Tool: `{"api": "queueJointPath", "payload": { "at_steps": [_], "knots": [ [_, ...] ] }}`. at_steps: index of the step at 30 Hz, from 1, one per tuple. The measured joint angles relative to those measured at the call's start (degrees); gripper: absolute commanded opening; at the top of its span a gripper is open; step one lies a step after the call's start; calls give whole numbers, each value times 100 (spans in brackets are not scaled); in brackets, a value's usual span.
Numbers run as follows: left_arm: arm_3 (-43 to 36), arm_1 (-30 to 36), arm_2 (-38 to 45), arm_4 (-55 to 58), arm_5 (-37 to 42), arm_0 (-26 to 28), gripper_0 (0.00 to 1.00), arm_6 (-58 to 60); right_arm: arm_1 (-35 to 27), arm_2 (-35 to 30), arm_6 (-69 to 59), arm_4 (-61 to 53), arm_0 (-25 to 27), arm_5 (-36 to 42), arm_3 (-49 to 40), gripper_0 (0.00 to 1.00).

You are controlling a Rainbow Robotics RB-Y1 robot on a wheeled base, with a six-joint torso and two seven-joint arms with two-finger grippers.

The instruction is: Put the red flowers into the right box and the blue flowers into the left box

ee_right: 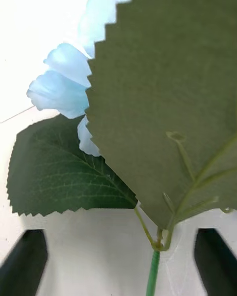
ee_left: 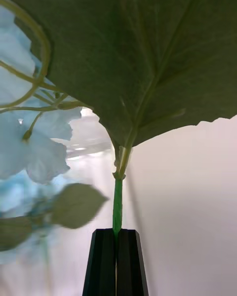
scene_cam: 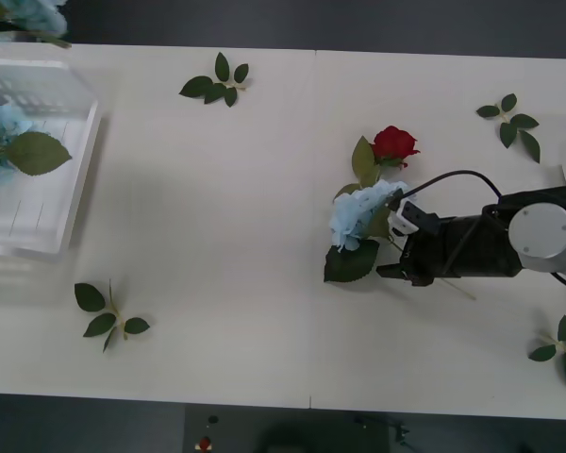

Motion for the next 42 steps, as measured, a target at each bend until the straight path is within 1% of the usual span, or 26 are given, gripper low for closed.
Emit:
{"api": "queueJointPath", "payload": {
  "at_steps": [2, 4, 9, 10, 11, 12, 13, 14, 15, 16, 17, 19, 25, 27, 29, 33, 36, 39, 42],
  "knots": [
    [0, 52, 342, -143, -83, 160, 0, -442, 0, 0, 0, 0, 0, -1, 3, 0],
    [0, 125, 558, -271, -102, 339, 0, -518, 0, 0, 0, 3, 0, -4, 11, 0],
    [0, 334, 657, -797, -184, 782, 0, -518, 0, 0, 0, 83, 0, -62, 32, 0],
    [0, 359, 656, -863, -269, 859, 3, -518, 0, 0, 0, 83, 0, -82, 46, 0],
    [0, 379, 656, -900, -334, 930, 15, -518, 0, 0, 0, 83, 0, -82, 65, 0],
    [0, 395, 656, -921, -379, 990, 34, -518, 0, 0, 0, 83, 0, -80, 84, 0],
    [0, 403, 656, -934, -399, 1036, 61, -518, 0, 0, 0, 83, 0, -80, 103, 0],
    [0, 404, 656, -945, -402, 1064, 72, -518, 1, 0, 0, 90, 0, -81, 122, 0],
    [0, 404, 656, -956, -401, 1079, 89, -518, 2, 0, 0, 107, 0, -81, 132, 0],
    [0, 404, 656, -975, -401, 1080, 95, -518, 3, 0, 0, 143, 0, -81, 140, 0],
    [0, 404, 655, -996, -401, 1080, 98, -518, 7, 0, 0, 174, 0, -82, 142, 0],
    [0, 404, 642, -1000, -401, 1080, 100, -518, 26, 0, 0, 182, 0, -82, 148, 0],
    [0, 404, 480, -810, -391, 1080, 100, -518, 119, 0, 0, 123, 0, -82, 177, 0],
    [0, 404, 464, -463, -253, 1080, 100, -518, 115, 0, 0, -235, -1, -82, 179, 0],
    [-11, 404, 464, 12, 1, 1078, 100, -518, 107, -1, 0, -886, -3, -82, 180, 0],
    [-218, 404, 335, 721, 278, 1059, 100, -518, 27, -33, 0, -1385, -11, -57, 112, 0],
    [-344, 402, 62, 1177, 306, 947, 100, -518, -181, -116, 0, -1998, -12, 55, -47, 0],
    [-347, 318, -283, 1767, 276, 715, 100, -518, -550, -148, 0, -2691, -12, 70, -339, 0],
    [-290, 111, -676, 2156, -44, 509, 100, -506, -1028, -145, 0, -3405, -12, 155, -706, 0]
  ]
}}
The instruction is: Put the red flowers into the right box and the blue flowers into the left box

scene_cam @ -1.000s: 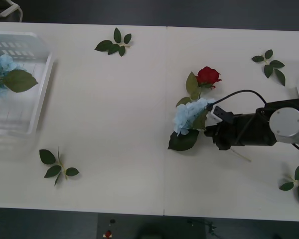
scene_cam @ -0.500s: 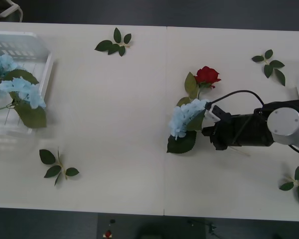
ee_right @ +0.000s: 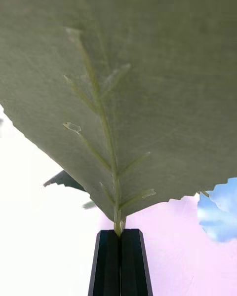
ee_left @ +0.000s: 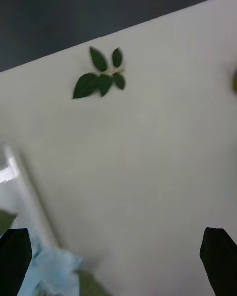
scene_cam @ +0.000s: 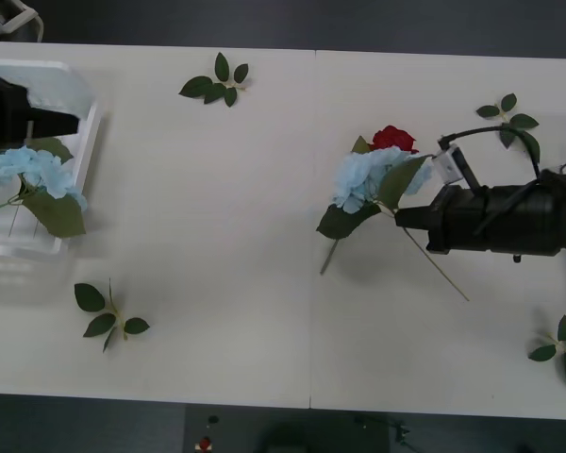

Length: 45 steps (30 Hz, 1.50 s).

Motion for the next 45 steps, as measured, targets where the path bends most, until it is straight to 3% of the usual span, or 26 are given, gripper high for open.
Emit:
{"api": "queueJointPath", "payload": {
  "at_steps": [5, 9, 12, 15, 19, 29, 36, 45],
  "knots": [
    [601, -149, -1090, 999, -1166, -85, 100, 55, -665, 0, 0, -1254, -1, 320, -532, 0],
    [1562, -156, -1999, 2161, -1843, -86, 100, -254, -775, -145, 0, -1753, 17, 487, -820, 0],
    [2452, -284, -2172, 2847, -1758, -93, 100, -1942, -524, -766, 0, -1701, 260, 483, -954, 0],
    [3443, -539, -1978, 3498, -1177, -171, 100, -3934, -15, -1640, 0, -1701, 733, 485, -1010, 0],
    [4458, -811, -1786, 4186, -422, -338, 100, -4202, 584, -2071, 0, -1703, 1011, 462, -1010, 0],
    [5198, -1469, -2045, 5854, 747, -358, 100, -4198, 1491, -1676, 0, -1705, 834, 221, -970, 0],
    [5255, -1741, -3142, 6535, 786, -358, 100, -4198, 2003, -1730, 0, -1705, 834, -4, -917, 0],
    [5256, -2210, -3328, 6789, 480, -501, 100, -4198, 2309, -1730, 0, -1705, 834, -186, -913, 0]
  ]
}}
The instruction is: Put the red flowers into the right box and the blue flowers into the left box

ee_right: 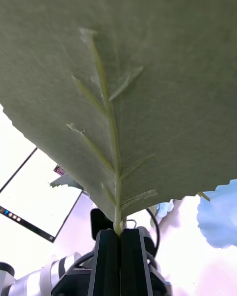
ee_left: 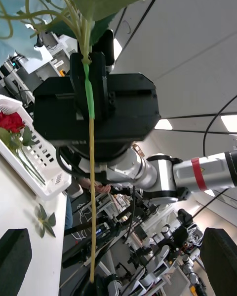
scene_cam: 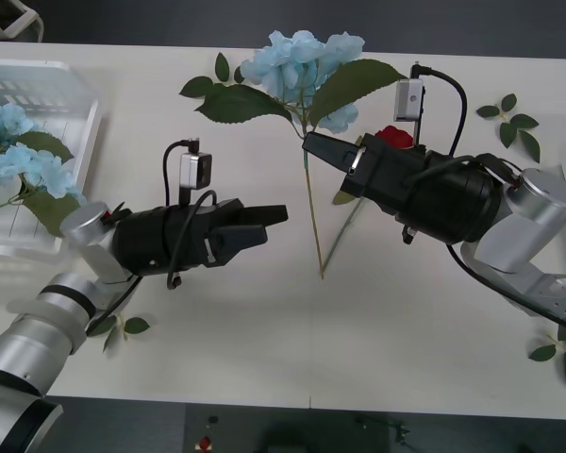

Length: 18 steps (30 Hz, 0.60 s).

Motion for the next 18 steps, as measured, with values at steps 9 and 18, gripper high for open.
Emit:
{"api": "queueJointPath", "payload": {
  "at_steps": [9, 18],
  "knots": [
    [-33, -191, -661, 1, -1000, -518, 91, 0, 112, 0, 0, 3, 0, -144, 3, 0],
    [-342, -191, -1104, 1, -1768, -564, 0, 0, 112, 0, 0, 5, 0, -171, 4, 0]
  ]
}}
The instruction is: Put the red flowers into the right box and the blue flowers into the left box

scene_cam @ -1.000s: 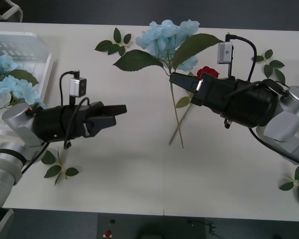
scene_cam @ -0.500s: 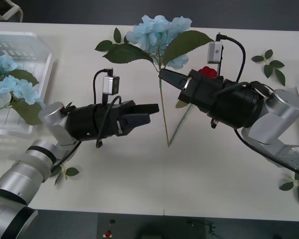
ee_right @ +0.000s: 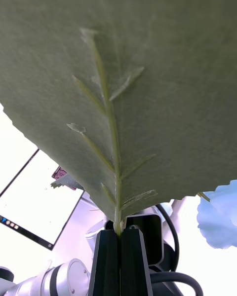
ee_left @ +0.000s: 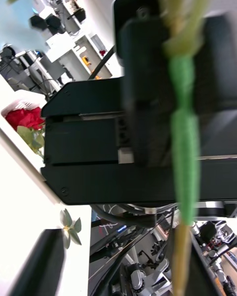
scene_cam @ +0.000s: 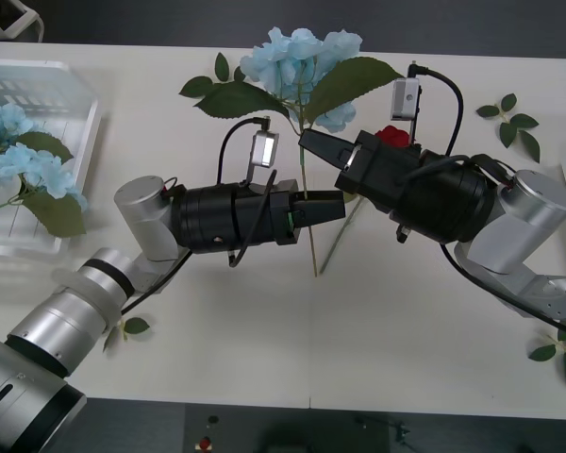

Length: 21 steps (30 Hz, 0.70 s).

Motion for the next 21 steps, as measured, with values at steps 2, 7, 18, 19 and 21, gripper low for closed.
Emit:
{"api": "queueJointPath", "payload": {
  "at_steps": [2, 7, 18, 19, 21],
  "knots": [
    [0, 0, -39, 0, -56, 0, 0, 0, 0, 0, 0, 0, 0, 0, 0, 0],
    [0, 0, -50, 0, -134, 0, 0, 0, 0, 0, 0, 0, 0, 0, 0, 0],
    [0, 0, -50, 0, -243, 0, 0, 0, 0, -1, 0, 0, 0, -38, 5, 100],
    [0, 0, -50, 0, -254, 0, 0, 0, 0, -1, 0, 0, 0, -38, 5, 100],
    [0, 4, -50, 0, -292, 0, 0, 0, 0, -1, 0, 0, 0, -41, 5, 100]
  ]
}}
